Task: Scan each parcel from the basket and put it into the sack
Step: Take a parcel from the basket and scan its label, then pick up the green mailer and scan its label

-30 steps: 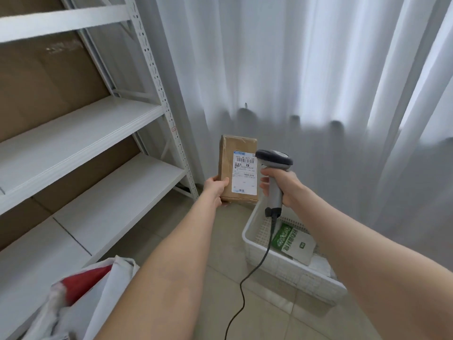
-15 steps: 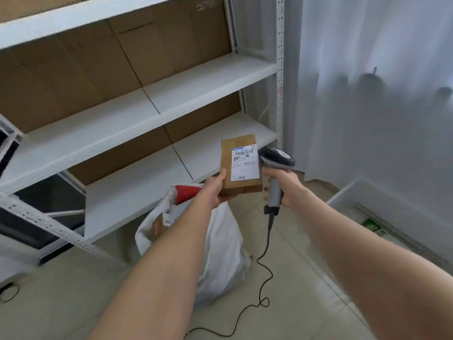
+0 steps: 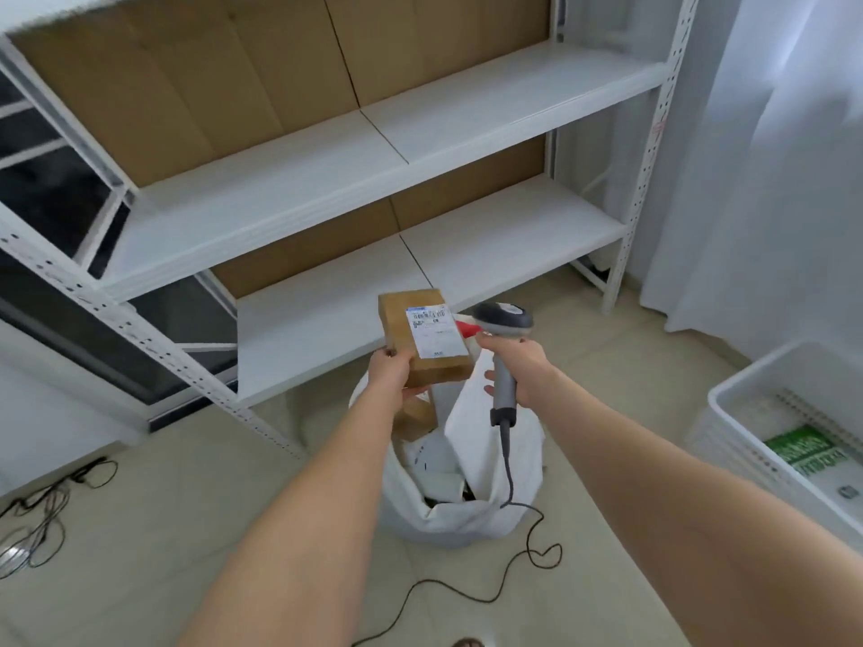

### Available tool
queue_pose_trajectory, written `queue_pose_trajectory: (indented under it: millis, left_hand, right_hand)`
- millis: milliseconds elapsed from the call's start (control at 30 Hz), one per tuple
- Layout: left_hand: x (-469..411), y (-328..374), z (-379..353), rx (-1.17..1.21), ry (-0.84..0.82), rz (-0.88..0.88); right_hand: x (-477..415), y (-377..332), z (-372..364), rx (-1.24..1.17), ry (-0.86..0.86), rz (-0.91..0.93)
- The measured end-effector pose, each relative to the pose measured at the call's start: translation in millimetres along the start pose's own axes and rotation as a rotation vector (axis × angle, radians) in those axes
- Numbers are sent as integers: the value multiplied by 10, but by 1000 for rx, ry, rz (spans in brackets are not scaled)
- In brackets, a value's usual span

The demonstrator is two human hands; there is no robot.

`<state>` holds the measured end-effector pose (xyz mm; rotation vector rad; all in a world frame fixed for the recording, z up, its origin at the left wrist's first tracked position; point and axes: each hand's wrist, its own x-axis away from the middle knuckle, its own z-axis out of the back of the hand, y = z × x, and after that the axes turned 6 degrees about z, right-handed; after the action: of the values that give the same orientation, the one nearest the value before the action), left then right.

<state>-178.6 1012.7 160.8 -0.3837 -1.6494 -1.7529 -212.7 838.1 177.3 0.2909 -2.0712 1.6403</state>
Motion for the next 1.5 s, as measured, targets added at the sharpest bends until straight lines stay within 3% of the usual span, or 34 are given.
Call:
queue_pose_trajectory:
  millis: [167, 400, 567, 633, 933, 1067, 1500]
  left_hand:
    - [-804, -221, 305, -279, 23, -82]
    - [-1423, -489, 0, -603, -161, -85]
    - [-1667, -624, 4, -1158, 22, -77]
    - [-1707, -618, 27, -1264, 35, -56]
    - [-1396, 75, -373, -1172, 45, -258]
    - [-1008, 377, -683, -1164, -51, -370]
    - [944, 356, -2470, -1243, -218, -606]
  right_hand:
    - [-435, 362, -338, 41, 84, -72]
    - [-901, 806, -471, 0, 135, -213]
    - [-1023, 992, -459, -63, 144, -263]
    - [-1036, 1005, -468, -70, 144, -263]
    - [-828, 524, -329, -56, 155, -147]
    - [-559, 251, -94, -107, 206, -109]
    - [547, -340, 1832, -402, 430, 41]
